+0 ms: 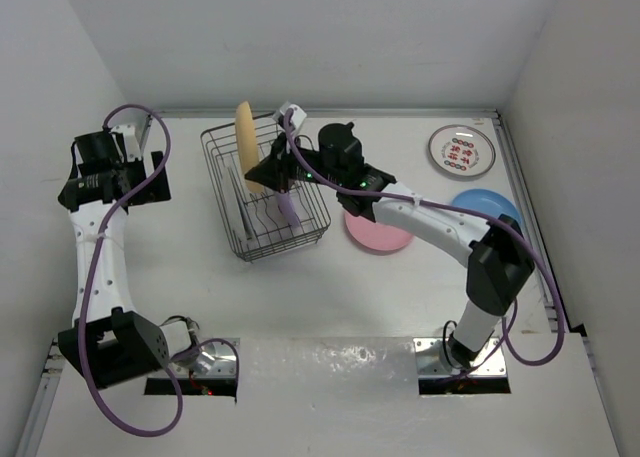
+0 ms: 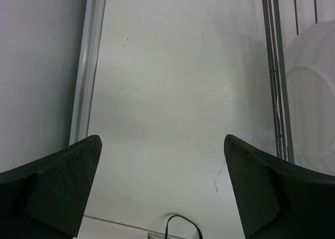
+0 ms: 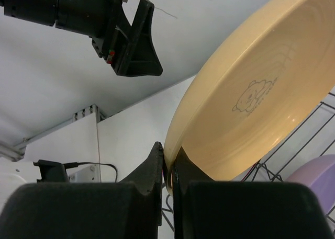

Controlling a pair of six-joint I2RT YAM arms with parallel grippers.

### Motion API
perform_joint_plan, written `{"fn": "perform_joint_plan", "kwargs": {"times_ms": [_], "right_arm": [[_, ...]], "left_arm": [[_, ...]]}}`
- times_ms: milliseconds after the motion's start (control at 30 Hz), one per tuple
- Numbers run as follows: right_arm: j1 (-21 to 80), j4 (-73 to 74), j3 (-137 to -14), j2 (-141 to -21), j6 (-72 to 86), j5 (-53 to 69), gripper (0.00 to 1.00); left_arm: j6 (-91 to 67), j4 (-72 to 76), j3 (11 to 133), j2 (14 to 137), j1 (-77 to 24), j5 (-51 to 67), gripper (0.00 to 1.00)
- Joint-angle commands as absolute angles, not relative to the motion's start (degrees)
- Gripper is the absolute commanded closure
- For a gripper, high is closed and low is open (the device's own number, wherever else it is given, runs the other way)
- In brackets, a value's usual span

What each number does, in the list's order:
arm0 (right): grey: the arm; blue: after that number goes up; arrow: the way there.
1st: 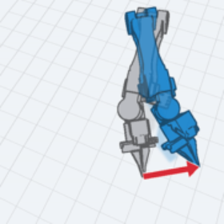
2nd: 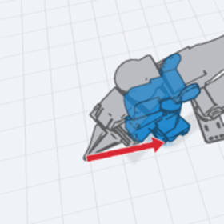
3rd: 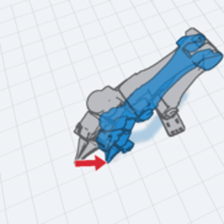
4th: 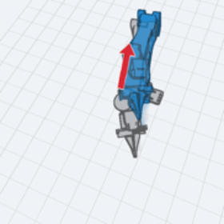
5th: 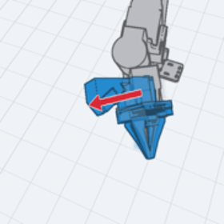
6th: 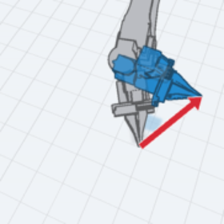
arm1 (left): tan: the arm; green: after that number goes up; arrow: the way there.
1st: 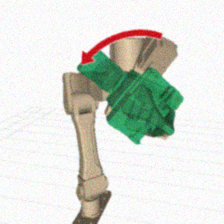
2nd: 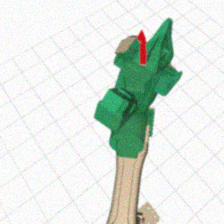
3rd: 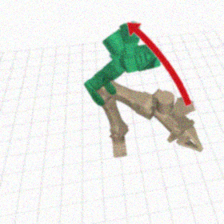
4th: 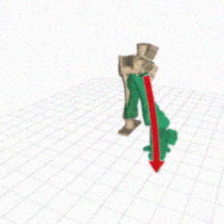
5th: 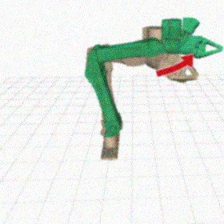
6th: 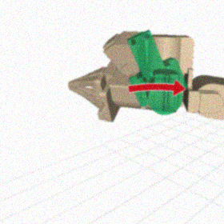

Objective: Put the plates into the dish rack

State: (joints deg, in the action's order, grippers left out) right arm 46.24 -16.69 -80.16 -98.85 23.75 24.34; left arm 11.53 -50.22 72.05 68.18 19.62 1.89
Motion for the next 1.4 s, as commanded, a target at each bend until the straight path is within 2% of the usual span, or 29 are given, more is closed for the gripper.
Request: {"fn": "perform_joint_plan", "kwargs": {"times_ms": [0, 233, 1200, 1267, 1367], "right_arm": [[46.05, -21.27, -79.46, -100.45, 24.43, 26.63, 1.0], [46.05, -21.8, -81.38, -106.34, 27.25, 33.49, 1.0], [46.05, -11.96, -80.86, -116.72, 17.76, 25.67, 1.0], [46.05, -10.64, -81.56, -116.54, 16.45, 25.58, 0.78], [46.05, -7.22, -82.97, -115.23, 14.51, 26.27, 0.6]], "left_arm": [[11.07, -47.81, 71.45, 66.97, 19.69, 1.05, 0.0], [11.25, -48.08, 72.16, 67.67, 19.6, 0.7, 0.0], [11.25, -47.2, 72.07, 68.99, 19.6, 1.05, 0.01], [11.25, -47.2, 72.07, 69.08, 19.6, 1.05, 0.01], [11.25, -47.2, 71.9, 69.26, 19.6, 1.05, 0.01]]}}
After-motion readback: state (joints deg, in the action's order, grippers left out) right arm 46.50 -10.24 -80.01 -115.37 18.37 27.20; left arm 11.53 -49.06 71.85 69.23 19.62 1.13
